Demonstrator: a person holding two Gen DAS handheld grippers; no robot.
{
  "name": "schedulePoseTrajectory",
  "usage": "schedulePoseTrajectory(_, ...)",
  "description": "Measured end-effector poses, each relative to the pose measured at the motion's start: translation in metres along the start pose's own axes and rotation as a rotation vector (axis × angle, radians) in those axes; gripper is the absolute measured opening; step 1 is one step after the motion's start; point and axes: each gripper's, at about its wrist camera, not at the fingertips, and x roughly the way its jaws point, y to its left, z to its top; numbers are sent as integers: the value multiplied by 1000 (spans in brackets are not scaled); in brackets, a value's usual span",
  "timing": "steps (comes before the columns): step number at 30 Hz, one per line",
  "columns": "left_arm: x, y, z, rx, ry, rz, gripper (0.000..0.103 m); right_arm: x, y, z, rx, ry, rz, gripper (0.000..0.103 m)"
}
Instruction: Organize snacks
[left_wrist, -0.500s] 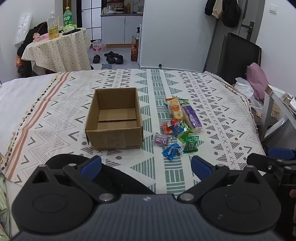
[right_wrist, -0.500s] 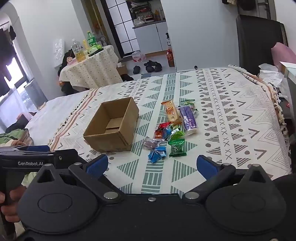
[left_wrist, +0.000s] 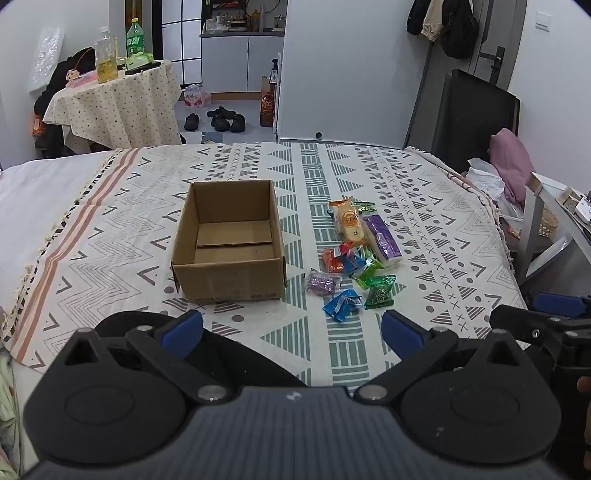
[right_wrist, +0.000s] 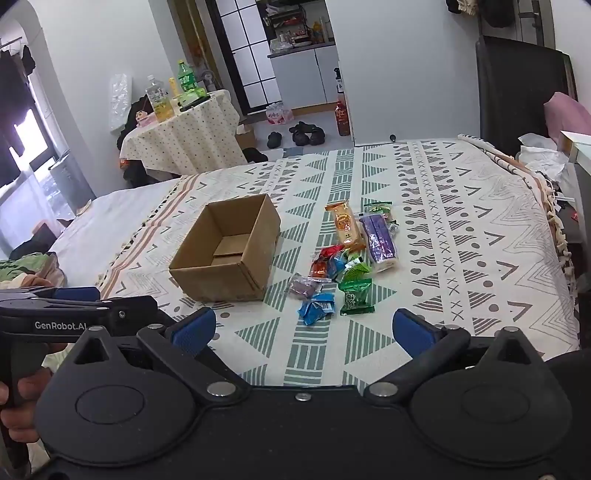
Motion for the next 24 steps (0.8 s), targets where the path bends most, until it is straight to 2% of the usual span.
schedulePoseTrajectory(24, 0, -7, 3, 21, -5, 9, 103, -3, -12, 2, 20, -24, -10, 103)
